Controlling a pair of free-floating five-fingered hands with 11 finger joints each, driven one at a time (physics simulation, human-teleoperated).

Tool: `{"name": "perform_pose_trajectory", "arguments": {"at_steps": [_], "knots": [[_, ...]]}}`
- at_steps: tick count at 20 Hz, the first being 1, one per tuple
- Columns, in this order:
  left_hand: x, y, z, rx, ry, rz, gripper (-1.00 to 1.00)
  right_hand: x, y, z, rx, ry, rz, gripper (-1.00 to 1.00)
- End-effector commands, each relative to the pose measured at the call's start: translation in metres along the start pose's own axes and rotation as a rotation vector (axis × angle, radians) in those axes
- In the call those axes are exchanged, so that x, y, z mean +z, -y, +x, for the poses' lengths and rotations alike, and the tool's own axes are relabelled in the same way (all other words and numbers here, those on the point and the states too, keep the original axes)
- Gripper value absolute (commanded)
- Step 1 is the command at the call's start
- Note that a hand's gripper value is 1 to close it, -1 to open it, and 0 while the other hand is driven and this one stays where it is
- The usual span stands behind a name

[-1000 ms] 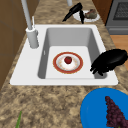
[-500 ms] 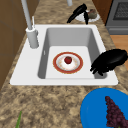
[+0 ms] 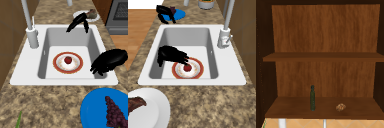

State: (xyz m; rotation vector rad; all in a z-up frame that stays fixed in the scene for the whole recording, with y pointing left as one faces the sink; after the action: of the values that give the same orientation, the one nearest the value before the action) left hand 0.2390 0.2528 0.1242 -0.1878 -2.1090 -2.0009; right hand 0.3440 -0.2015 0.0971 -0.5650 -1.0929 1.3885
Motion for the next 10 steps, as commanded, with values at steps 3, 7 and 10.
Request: {"name": "perform_pose_trajectory", "arguments": {"at_steps": [3,7,10], "knots": [[0.000,0.000,0.000,0.000,0.000,0.000,0.00,-0.039,-0.027,0.029,0.075,-0.046,0.029,-1.00],[0.000,0.000,0.000,0.000,0.000,0.000,0.00,-0.077,-0.039,0.041,0.069,-0.048,0.053,-1.00],[0.000,0.000,0.000,0.000,0.000,0.000,0.00,-0.105,-0.050,0.050,0.076,-0.054,0.066,-1.00]]}}
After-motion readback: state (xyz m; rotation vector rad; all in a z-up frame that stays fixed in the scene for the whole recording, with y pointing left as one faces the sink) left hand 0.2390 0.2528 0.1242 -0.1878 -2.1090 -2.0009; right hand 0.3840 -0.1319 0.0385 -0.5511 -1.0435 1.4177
